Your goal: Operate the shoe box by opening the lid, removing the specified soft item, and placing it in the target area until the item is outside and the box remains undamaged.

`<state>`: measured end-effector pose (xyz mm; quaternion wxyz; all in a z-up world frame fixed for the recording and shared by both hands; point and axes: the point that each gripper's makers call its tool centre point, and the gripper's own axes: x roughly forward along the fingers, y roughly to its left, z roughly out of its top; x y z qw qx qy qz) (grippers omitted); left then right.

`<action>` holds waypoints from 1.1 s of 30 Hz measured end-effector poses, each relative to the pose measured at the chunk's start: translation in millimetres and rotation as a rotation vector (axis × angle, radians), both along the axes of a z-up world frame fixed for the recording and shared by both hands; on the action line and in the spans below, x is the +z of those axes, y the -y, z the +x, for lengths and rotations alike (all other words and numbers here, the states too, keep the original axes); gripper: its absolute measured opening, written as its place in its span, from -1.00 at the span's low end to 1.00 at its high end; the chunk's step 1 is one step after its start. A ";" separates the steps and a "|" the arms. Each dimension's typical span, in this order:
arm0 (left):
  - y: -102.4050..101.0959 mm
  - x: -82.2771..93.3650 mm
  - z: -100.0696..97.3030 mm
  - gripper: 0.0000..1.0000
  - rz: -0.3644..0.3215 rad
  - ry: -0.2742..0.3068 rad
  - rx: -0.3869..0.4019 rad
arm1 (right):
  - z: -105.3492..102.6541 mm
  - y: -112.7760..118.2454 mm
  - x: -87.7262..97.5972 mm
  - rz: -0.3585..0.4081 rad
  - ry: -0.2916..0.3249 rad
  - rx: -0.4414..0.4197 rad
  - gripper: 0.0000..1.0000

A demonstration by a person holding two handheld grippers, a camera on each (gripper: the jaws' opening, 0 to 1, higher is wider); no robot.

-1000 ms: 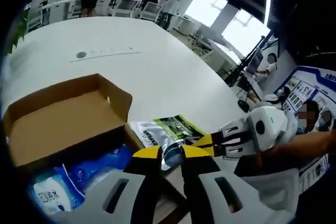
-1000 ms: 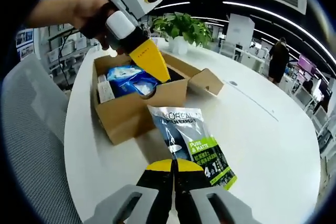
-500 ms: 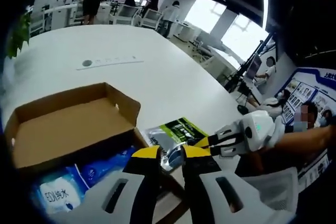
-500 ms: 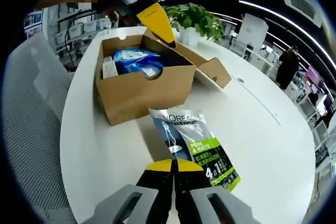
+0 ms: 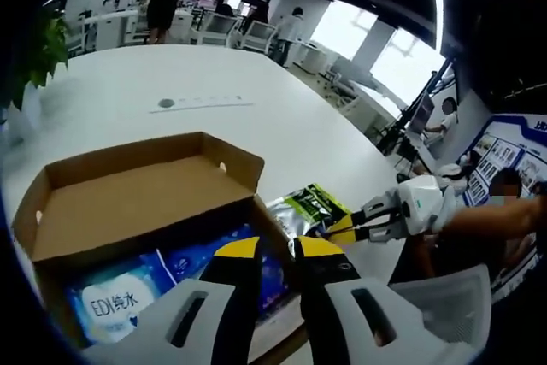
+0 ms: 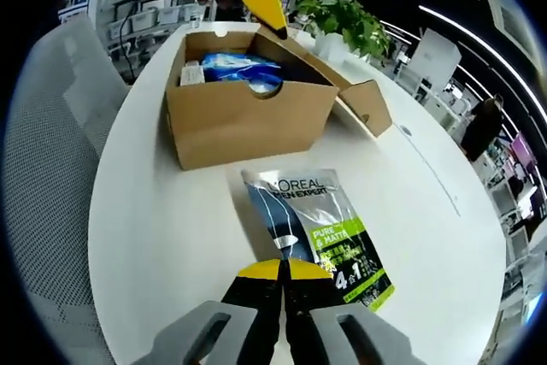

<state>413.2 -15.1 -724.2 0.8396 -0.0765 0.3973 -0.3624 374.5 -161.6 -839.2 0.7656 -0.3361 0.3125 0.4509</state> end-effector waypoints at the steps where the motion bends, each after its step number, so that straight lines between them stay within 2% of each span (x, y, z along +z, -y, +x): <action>1: -2.7 0.4 0.3 -0.72 0.001 0.003 0.004 | 0.4 0.4 -0.3 -0.002 0.001 0.002 -1.00; 11: -35.5 4.3 3.1 -0.71 0.003 0.022 0.058 | 8.4 8.0 -3.4 -0.046 -0.003 0.037 -1.00; 20: -63.7 3.2 1.1 -0.69 0.011 0.033 0.097 | 16.5 5.3 -4.9 -0.082 0.004 0.081 -1.00; 33: -110.8 1.2 -0.8 -0.68 0.037 0.040 0.169 | 26.6 2.9 -7.5 -0.105 -0.003 0.089 -1.00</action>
